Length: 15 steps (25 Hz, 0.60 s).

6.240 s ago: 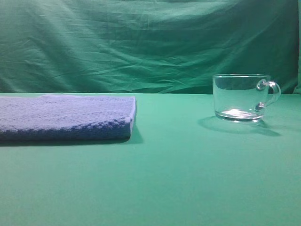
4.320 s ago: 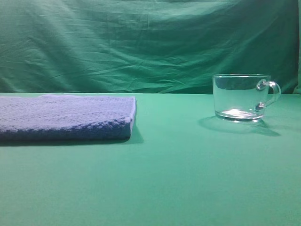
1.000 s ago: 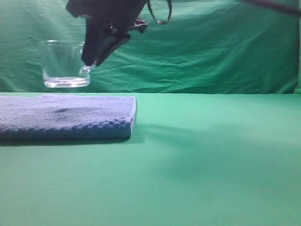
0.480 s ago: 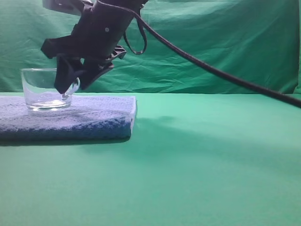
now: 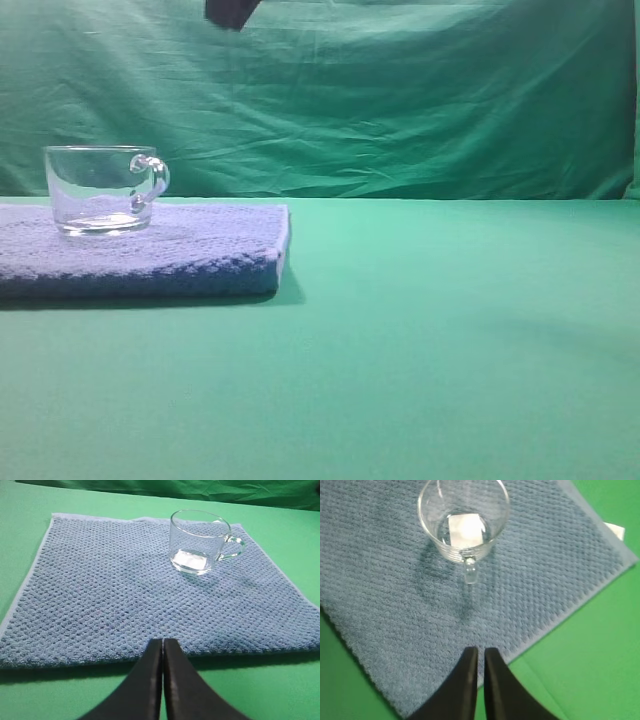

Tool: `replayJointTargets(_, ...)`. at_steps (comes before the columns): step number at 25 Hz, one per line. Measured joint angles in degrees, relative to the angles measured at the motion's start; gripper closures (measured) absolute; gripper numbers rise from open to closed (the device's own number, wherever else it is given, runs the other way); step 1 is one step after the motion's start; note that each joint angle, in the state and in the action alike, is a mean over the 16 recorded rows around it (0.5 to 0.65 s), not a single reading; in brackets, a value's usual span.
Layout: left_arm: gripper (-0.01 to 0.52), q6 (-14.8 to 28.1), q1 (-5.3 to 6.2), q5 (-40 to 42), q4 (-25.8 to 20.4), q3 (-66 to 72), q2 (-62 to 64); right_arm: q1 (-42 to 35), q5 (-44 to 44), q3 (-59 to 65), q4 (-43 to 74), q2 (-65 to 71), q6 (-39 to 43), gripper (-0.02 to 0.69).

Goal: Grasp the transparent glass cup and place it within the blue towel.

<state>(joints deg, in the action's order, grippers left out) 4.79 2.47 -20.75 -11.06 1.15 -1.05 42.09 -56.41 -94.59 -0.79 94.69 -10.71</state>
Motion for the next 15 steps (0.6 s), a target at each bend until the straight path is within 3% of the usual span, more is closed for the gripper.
replayJointTargets(15,0.514,0.0,0.0,0.0,0.0,0.0,0.0,0.0,23.9,42.0,0.8,-37.5,1.9,0.665)
